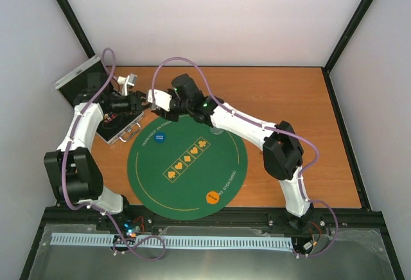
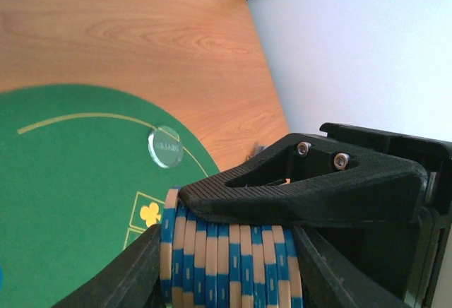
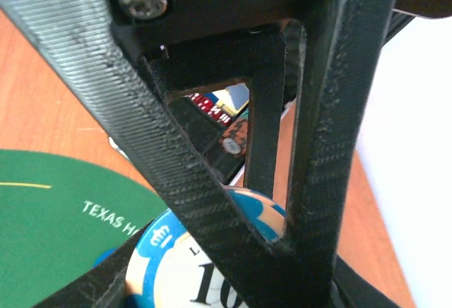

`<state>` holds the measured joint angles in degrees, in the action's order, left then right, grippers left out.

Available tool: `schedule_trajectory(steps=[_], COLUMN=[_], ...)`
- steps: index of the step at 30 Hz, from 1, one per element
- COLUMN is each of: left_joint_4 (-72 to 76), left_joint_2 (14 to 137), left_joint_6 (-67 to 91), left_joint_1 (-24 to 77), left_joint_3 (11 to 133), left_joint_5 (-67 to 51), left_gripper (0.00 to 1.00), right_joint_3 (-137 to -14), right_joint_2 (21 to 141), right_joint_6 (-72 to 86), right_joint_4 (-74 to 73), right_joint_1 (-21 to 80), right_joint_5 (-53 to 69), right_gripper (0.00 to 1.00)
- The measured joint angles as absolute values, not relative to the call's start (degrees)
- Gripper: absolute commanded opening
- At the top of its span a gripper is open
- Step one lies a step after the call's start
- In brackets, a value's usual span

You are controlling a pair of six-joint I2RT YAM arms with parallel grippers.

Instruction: Distribute texas hold em gaming equipment

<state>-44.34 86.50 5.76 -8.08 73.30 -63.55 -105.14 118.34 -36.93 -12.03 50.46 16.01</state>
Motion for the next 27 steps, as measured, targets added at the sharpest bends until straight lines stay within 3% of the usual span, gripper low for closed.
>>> schedule_trajectory(steps=[10, 21, 27], left_joint_4=[-33.0, -22.0, -20.4], left_joint_2=[84.1, 84.3, 91.5], left_joint_6=[12.6, 21.1, 21.9], left_joint_1=[-3.4, 5.8, 13.8], left_joint_3=[54.7, 45.3, 46.2], left_joint_5=[-67.4, -68.3, -67.9], left_gripper=[0.07, 0.01, 0.01], right_joint_3=[-85.6, -65.0, -56.1], right_joint_2=[110.3, 98.7, 94.3], right_joint_6=[-31.6, -22.4, -15.7], right_joint_4=[-9.6, -3.9, -3.0], right_joint_1=[52.4, 54.5, 54.9], right_joint_5=[14.1, 8.8, 6.5], right_gripper=[0.03, 0.03, 0.03])
